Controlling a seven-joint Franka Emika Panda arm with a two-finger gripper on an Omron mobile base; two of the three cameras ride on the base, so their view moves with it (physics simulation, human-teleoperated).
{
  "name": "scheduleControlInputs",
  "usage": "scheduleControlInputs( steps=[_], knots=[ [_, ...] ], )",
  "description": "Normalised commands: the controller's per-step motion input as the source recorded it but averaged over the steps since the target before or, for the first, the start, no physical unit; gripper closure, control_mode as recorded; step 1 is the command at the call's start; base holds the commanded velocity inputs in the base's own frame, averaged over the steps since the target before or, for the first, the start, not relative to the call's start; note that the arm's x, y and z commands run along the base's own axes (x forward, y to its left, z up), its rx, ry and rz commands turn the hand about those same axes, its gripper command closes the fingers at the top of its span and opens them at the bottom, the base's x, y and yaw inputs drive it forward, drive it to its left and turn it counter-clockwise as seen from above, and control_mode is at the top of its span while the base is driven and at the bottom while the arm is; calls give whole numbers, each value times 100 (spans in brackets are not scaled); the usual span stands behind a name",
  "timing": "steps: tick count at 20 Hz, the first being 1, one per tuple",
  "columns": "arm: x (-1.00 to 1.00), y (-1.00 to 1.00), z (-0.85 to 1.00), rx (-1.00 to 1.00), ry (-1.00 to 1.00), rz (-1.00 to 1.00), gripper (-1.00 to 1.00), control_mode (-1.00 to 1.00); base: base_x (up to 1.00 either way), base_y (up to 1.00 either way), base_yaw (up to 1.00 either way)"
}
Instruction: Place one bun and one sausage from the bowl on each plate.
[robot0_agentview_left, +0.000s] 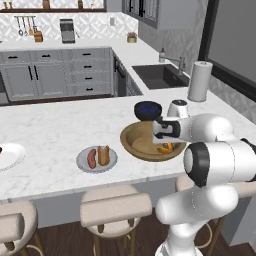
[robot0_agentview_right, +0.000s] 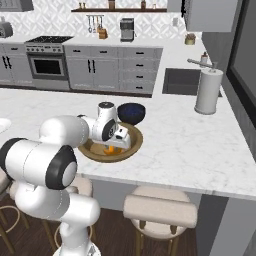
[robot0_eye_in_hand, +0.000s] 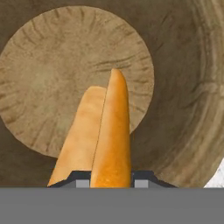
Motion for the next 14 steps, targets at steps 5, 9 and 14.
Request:
scheduleControlInputs(
  steps=[5,9,14],
  knots=[
    [-16,-2,21,0,0,0,100,-100,0,0,0],
    [-83,5,98,0,-4,1,100,-100,0,0,0],
    [-82,4,97,0,0,0,100,-100,0,0,0]
  ],
)
